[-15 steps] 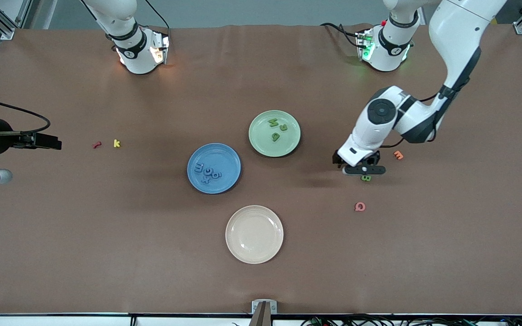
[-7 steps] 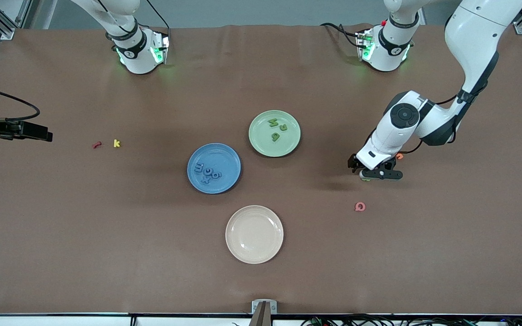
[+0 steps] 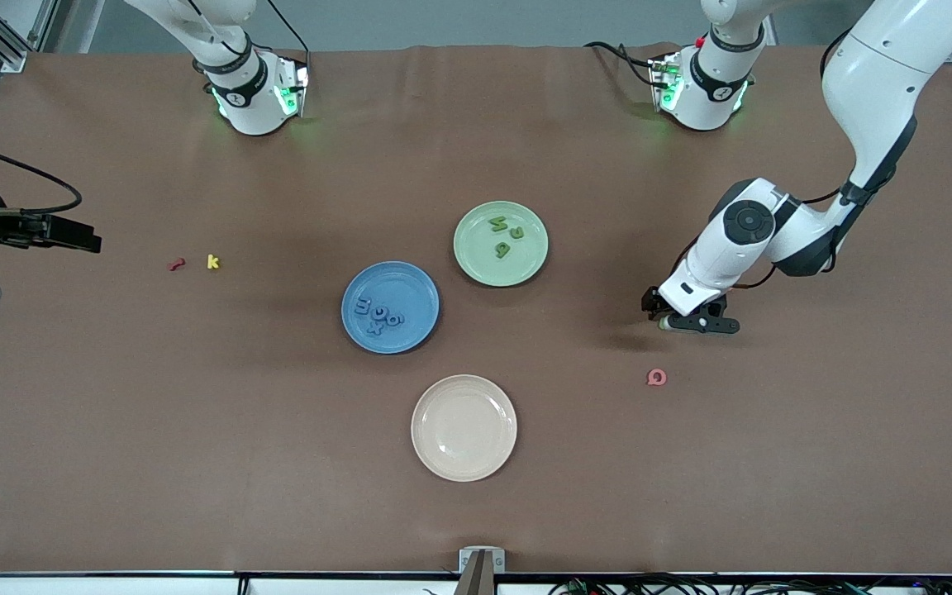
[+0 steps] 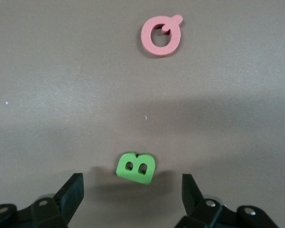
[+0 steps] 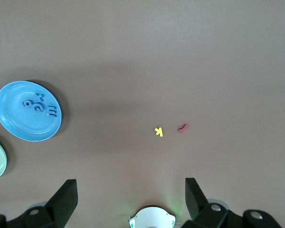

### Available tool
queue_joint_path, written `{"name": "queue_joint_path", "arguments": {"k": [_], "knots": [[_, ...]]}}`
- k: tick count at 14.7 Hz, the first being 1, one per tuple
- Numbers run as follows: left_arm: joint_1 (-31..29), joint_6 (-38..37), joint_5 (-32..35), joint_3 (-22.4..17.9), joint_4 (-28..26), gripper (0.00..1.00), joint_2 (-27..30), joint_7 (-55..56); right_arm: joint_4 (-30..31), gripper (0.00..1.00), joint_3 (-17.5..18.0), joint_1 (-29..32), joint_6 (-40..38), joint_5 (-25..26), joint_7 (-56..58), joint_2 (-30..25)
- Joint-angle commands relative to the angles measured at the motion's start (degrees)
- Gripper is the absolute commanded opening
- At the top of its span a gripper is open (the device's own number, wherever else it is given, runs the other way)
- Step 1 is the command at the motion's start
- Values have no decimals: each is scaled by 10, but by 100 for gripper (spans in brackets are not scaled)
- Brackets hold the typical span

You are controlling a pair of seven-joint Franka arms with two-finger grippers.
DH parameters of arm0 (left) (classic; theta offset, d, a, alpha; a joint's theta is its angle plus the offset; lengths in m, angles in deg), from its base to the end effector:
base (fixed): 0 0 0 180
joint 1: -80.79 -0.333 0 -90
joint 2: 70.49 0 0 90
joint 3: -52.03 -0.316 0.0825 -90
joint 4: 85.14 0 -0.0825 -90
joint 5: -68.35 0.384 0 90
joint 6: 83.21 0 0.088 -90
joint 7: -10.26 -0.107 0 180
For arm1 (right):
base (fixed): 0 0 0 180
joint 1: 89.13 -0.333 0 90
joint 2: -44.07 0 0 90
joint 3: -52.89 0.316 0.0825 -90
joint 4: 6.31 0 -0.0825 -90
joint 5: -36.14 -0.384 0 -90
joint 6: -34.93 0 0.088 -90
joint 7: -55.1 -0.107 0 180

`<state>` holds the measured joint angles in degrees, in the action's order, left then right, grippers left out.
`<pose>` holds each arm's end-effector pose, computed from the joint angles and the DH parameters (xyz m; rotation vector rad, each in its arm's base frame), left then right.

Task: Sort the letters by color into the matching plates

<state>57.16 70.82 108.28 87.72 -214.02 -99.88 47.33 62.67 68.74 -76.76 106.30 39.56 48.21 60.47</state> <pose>0.5187 -0.1440 0.1826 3.1195 -0.1794 0.1574 0.6018 0.0012 0.6059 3.1161 -0.1147 -0.3682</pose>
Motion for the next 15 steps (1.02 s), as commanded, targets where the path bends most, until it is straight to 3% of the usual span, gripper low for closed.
{"name": "queue_joint_path", "arguments": {"k": [1, 4, 9, 15], "knots": [[0, 7, 13, 3, 15, 85, -17, 2, 31, 100, -44, -26, 10, -18, 21, -32], [1, 7, 17, 3, 24, 76, -25, 3, 48, 100, -65, -43, 16, -22, 23, -48], [1, 7, 28, 2, 33, 56, -34, 4, 169, 100, -145, -99, 86, -27, 55, -130], [-1, 7, 29, 2, 35, 27, -37, 6, 240, 100, -150, -94, 122, -40, 60, -192]]}}
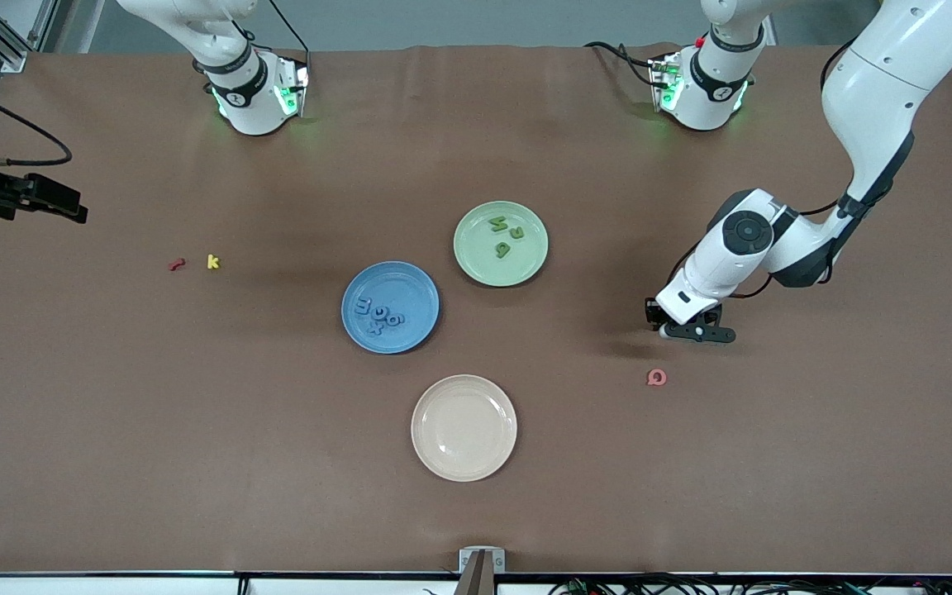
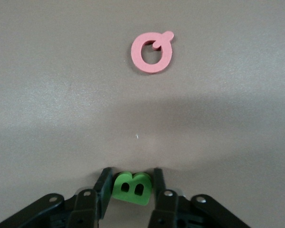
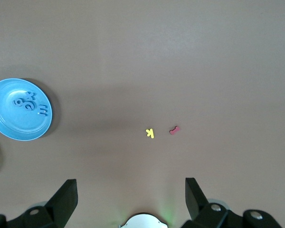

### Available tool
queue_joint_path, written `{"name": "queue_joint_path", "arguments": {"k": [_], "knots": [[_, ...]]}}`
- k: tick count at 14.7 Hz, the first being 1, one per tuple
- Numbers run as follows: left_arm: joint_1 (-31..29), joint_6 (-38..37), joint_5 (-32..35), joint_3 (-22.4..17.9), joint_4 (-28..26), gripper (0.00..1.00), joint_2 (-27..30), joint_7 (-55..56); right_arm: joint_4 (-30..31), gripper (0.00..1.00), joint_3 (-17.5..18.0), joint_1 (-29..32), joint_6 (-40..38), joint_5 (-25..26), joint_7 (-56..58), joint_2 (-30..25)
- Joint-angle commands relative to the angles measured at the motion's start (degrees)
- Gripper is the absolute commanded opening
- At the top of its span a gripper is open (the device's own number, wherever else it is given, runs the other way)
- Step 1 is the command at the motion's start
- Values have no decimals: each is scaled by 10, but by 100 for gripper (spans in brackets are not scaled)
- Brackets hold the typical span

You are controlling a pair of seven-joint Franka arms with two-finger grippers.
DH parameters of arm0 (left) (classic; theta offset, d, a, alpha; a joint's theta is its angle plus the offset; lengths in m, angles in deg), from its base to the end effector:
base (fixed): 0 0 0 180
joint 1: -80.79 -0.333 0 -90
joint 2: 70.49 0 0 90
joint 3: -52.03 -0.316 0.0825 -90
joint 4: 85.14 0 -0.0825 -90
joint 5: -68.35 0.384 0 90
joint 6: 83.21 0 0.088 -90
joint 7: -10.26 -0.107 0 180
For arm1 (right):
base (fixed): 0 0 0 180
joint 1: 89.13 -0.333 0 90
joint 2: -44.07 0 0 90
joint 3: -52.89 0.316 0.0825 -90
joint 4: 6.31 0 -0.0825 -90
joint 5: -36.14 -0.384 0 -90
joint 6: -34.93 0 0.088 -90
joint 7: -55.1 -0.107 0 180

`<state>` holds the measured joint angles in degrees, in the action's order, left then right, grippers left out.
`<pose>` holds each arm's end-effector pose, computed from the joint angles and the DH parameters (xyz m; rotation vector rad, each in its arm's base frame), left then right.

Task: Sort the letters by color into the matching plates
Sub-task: 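Carry the green B to the green plate and release it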

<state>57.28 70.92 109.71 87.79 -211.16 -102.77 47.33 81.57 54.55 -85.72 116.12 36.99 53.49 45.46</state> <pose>0.5320 -0.1476 0.1773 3.0995 -0.1919 0.1745 0.5448 -0.0186 0.6160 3.1185 -0.0933 -0.2204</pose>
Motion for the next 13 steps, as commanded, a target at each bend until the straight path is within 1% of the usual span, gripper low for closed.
{"name": "queue_joint_path", "arguments": {"k": [1, 4, 6, 9, 12, 13], "knots": [[-3, 6, 14, 1, 6, 24, -7, 7, 55, 100, -8, -3, 25, -14, 7, -45], [-2, -1, 14, 2, 6, 22, 3, 11, 56, 100, -8, -4, 22, -14, 7, -56], [1, -22, 12, 10, 7, 22, 14, 35, 56, 100, -8, -4, 19, -14, 7, -67], [0, -69, -13, 56, 10, 22, 34, 63, 68, 100, -8, -9, 18, -14, 7, -83], [1, -143, -51, 117, 35, 22, 38, 89, 71, 100, -10, -14, 17, -14, 7, -91], [0, -166, -58, 142, 41, 22, 38, 108, 71, 100, -22, -28, 17, -14, 7, -92]]}}
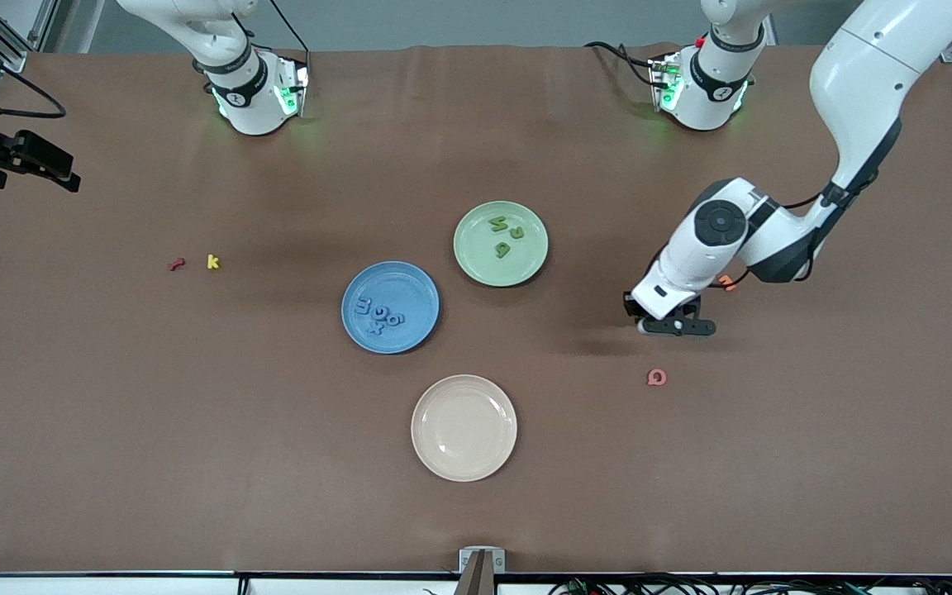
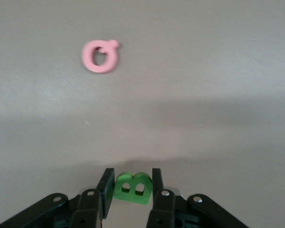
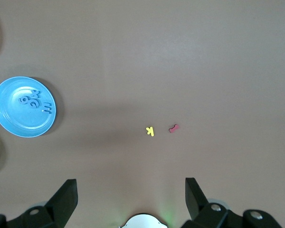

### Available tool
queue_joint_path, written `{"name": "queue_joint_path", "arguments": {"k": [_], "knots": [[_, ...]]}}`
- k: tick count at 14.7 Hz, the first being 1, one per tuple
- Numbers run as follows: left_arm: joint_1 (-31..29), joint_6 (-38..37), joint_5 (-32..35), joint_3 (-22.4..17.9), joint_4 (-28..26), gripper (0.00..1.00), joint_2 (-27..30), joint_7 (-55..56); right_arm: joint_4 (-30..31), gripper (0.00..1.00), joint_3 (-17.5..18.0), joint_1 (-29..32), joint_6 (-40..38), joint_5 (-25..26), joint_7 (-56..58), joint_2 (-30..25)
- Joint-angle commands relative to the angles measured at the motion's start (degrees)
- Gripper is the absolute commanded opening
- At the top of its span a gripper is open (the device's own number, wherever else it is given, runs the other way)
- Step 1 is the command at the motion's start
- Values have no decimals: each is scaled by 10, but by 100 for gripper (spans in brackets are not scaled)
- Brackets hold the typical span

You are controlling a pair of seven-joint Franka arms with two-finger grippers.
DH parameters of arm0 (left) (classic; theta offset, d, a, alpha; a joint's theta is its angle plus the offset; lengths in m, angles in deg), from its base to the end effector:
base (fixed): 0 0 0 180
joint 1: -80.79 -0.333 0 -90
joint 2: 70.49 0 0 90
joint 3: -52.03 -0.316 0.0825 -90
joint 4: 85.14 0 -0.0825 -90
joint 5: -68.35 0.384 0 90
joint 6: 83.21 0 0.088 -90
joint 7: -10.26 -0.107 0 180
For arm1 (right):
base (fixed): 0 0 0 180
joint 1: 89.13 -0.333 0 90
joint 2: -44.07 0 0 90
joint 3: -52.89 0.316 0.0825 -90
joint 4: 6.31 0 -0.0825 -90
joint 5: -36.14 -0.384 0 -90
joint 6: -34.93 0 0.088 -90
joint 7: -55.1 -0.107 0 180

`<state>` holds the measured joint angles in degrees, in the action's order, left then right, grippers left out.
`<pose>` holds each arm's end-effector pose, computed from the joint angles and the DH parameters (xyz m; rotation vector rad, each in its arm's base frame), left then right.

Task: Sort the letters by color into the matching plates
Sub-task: 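Carry the green B to the green plate and release it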

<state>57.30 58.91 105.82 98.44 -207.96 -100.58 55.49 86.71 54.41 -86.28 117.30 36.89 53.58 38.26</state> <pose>0.5221 -0.2233 0.2281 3.1325 -0.0917 0.0955 0.5081 -0.0126 0.6428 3.1219 -0.0799 -0.1320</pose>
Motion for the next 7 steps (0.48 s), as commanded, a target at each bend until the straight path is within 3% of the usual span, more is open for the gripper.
{"name": "queue_joint_path", "arguments": {"k": [1, 3, 7], "knots": [[1, -61, -28, 59, 11, 22, 16, 44, 21, 100, -36, -35, 4, -13, 6, -24], [14, -92, -50, 97, 23, 22, 14, 85, 23, 100, -42, -39, 5, -13, 6, -29], [117, -105, -52, 99, 39, 22, -3, 193, 25, 100, -40, -34, 11, -13, 6, -29]]}}
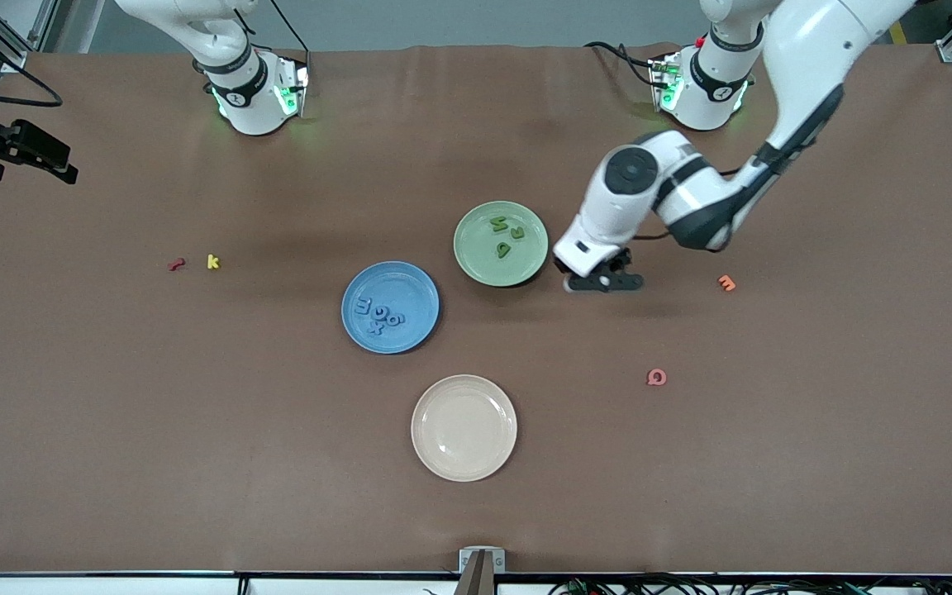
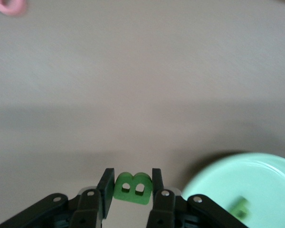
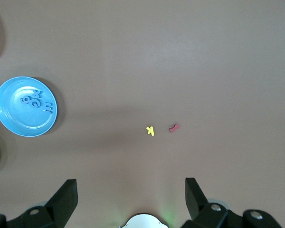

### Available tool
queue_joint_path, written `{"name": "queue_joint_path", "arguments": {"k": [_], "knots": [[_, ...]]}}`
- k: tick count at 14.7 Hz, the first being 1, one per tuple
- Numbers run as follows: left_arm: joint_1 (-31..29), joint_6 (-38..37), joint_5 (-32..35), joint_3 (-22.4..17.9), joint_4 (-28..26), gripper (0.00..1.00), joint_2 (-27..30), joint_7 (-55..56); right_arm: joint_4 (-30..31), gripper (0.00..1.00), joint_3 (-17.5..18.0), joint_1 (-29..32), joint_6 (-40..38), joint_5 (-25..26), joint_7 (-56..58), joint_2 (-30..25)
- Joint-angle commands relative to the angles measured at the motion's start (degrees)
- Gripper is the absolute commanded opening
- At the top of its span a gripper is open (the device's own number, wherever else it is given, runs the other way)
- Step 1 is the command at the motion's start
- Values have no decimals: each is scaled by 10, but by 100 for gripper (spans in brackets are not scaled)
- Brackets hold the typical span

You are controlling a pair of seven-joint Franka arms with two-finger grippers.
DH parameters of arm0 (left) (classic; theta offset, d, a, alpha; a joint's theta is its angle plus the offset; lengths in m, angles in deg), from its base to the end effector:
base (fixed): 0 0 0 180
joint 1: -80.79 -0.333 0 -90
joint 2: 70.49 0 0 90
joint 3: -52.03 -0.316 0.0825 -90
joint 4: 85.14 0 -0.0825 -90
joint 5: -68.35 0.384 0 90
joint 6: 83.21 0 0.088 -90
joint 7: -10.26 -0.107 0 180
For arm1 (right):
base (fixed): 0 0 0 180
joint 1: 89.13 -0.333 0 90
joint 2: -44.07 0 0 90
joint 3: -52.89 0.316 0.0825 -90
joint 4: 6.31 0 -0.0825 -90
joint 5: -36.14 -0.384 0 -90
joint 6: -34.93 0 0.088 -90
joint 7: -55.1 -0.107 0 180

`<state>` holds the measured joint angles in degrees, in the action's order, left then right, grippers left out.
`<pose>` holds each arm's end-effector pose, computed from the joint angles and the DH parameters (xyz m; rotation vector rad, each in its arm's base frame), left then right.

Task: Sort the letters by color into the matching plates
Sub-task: 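Carry the green B to the green plate and release it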

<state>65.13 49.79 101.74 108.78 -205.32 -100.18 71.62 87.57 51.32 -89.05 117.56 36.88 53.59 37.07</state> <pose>0.4470 -0.3614 0.2722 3.1254 0.0030 0.0001 0.5019 -0.0169 0.6467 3.1288 -0.0876 -0.1162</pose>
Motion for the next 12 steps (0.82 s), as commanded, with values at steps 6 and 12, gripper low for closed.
{"name": "queue_joint_path", "arguments": {"k": [6, 12], "knots": [[133, -14, -11, -15, 35, 22, -42, 110, 17, 100, -8, -10, 15, -13, 6, -18], [237, -10, -11, -90, 74, 22, -65, 130, 14, 100, -9, -9, 23, -15, 5, -18]]}}
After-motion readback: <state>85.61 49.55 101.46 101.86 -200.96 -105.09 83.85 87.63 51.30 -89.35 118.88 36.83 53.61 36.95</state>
